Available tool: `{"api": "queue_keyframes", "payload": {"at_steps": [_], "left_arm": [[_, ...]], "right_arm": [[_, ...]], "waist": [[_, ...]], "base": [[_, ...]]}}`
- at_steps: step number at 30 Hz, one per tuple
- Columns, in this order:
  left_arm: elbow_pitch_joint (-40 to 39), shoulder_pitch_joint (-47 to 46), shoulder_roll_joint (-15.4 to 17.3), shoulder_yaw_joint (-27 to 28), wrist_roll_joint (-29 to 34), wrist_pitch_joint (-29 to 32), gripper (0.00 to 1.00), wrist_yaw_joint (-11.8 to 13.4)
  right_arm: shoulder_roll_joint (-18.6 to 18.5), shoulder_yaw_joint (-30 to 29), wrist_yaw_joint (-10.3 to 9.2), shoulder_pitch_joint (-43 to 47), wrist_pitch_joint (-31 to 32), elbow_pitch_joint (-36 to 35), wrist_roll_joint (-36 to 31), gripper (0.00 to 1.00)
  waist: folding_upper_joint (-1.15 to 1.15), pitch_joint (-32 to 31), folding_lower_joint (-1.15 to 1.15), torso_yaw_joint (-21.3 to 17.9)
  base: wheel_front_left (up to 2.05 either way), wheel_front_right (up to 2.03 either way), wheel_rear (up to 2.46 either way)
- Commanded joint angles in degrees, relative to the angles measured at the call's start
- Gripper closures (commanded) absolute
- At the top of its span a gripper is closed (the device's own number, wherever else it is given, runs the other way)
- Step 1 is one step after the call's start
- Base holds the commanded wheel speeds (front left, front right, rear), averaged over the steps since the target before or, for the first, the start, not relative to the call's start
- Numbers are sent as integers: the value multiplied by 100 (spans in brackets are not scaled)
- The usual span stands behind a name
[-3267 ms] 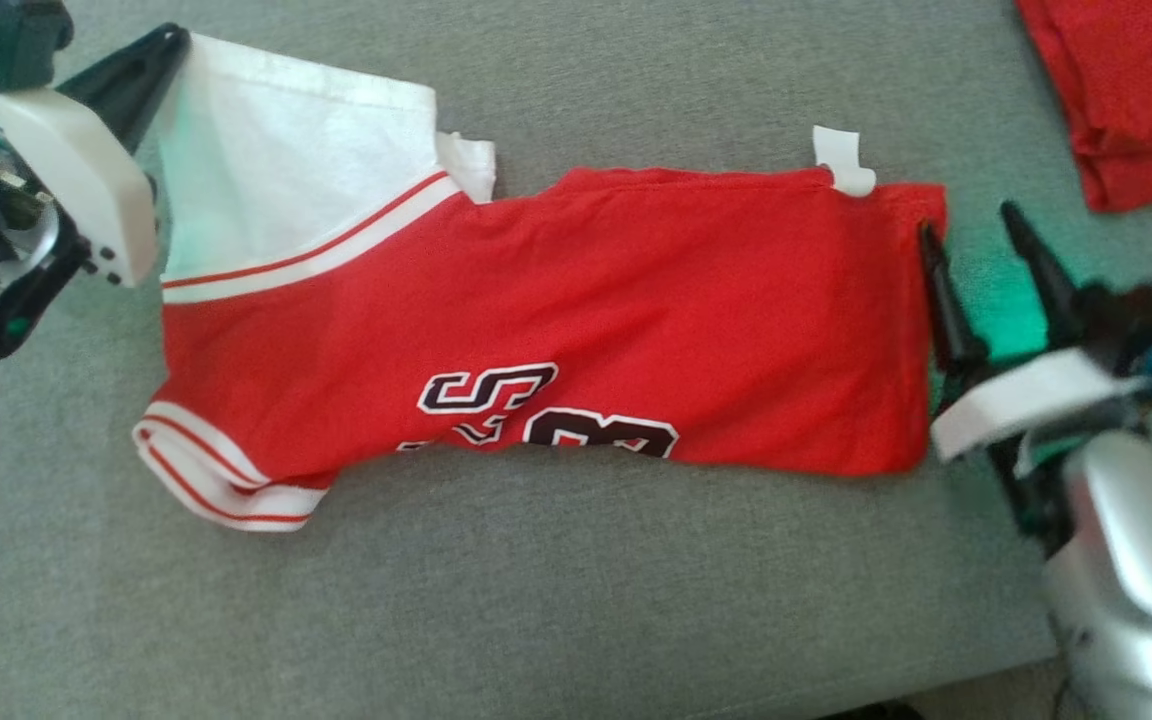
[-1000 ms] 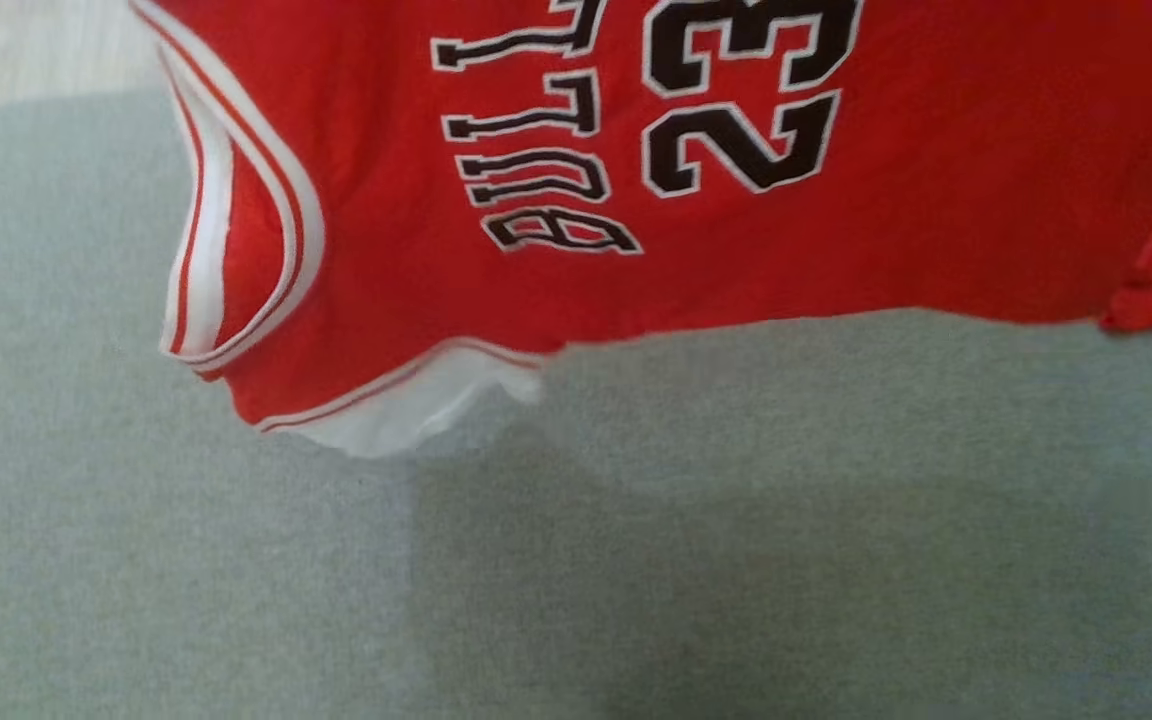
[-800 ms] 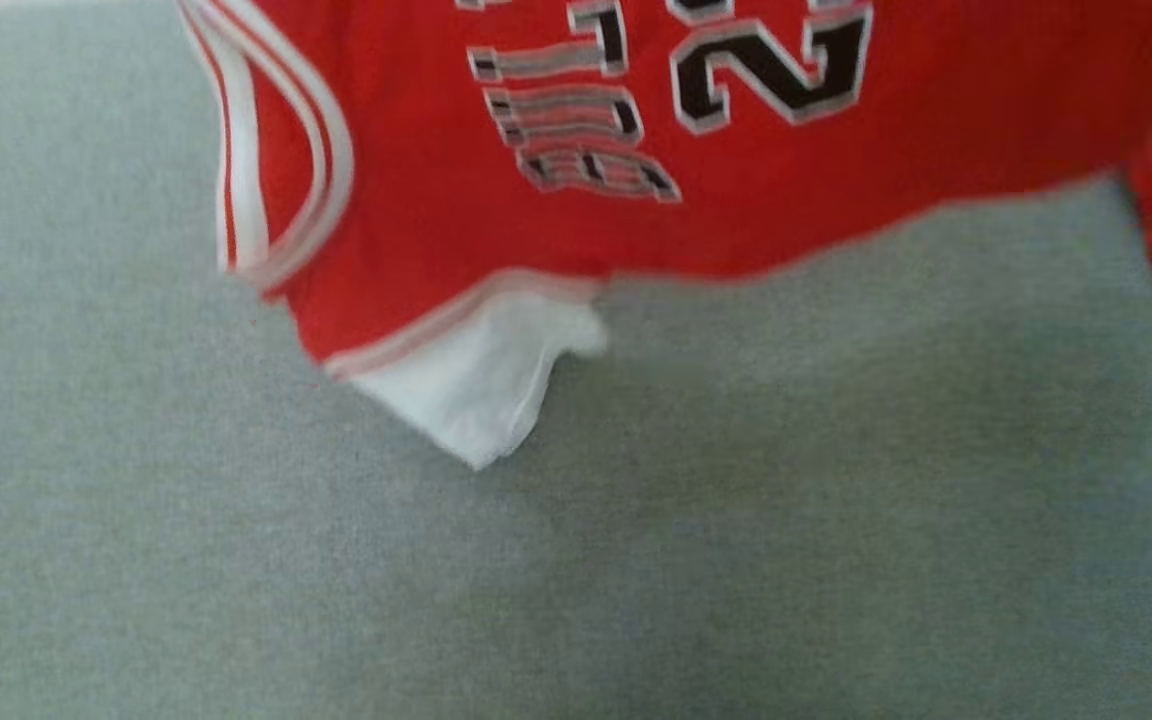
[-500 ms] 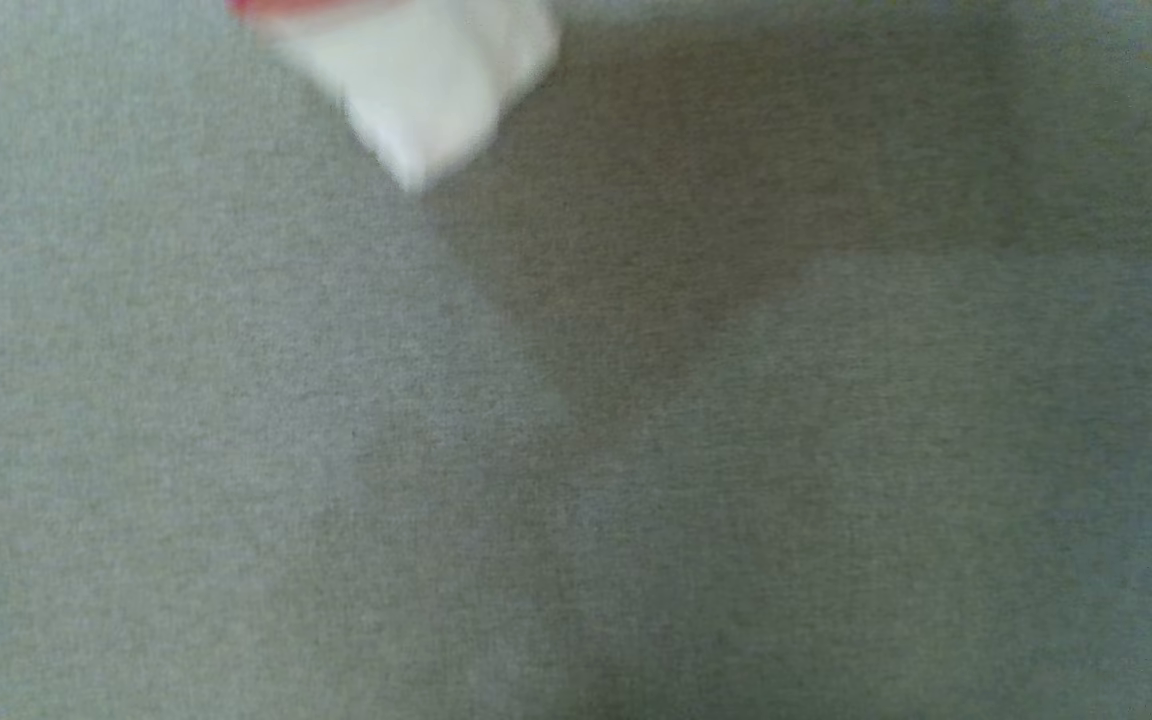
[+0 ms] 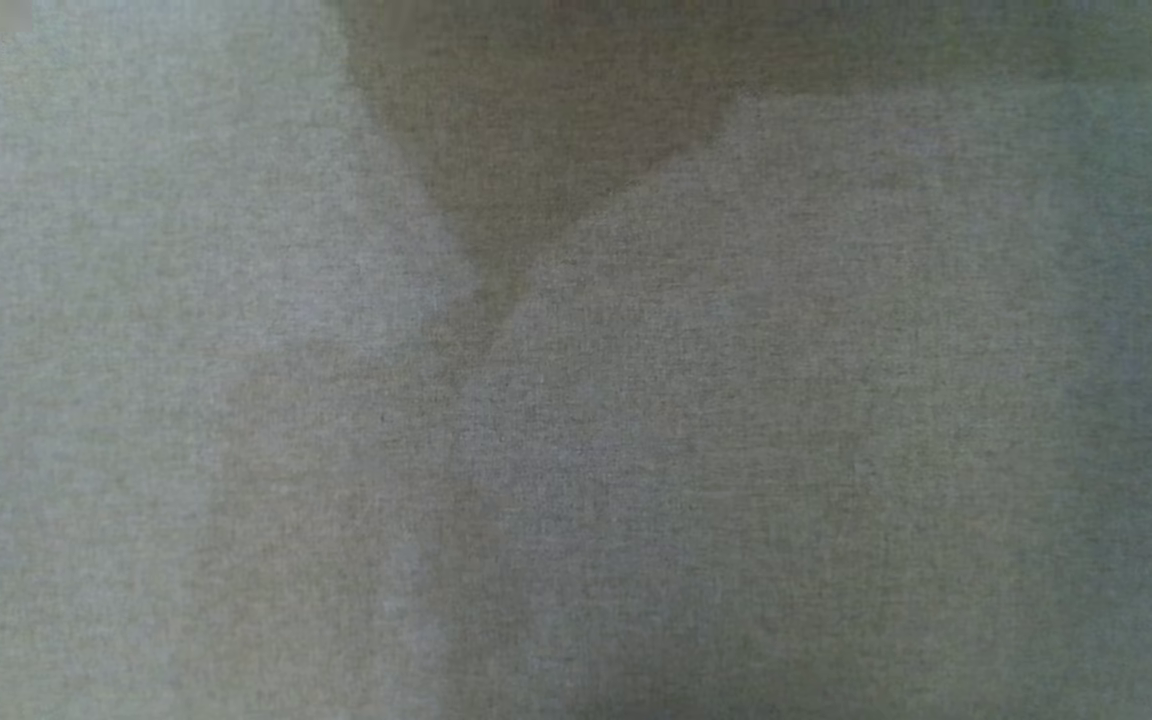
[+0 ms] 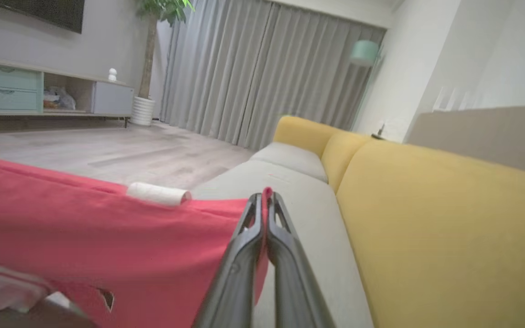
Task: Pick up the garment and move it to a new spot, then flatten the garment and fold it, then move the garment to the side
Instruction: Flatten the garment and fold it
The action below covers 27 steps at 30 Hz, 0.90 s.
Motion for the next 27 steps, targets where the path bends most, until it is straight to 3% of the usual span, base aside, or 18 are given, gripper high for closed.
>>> {"api": "queue_keyframes", "payload": {"at_steps": [1, 11, 17, 21, 27], "left_arm": [[-200, -3, 383, 375, 25, -20, 100, 93], [-1871, 3546, 997, 610, -296, -21, 100, 1006], [-2621, 5386, 1090, 635, -662, -21, 100, 1437], [-2899, 6114, 1095, 625, -809, -21, 100, 1560], [-3020, 6610, 1171, 484, -913, -21, 100, 1522]], "right_arm": [[12, -61, -5, 115, -42, -165, 52, 100], [-34, -436, -5, 2690, -77, -889, 516, 100], [-49, -754, -5, 4409, -76, -1733, 576, 100], [34, -1068, -5, 5234, 85, -2337, 447, 100], [264, -1369, -5, 6047, 434, -3074, 250, 100]], "waist": [[0, -97, 0, -7], [0, -838, 0, -114], [0, -1167, 0, -185], [0, -1234, 0, -216], [0, -1227, 0, -227]], "base": [[0, 0, 0], [0, 0, 0], [0, 0, 0], [0, 0, 0], [0, 0, 0]]}}
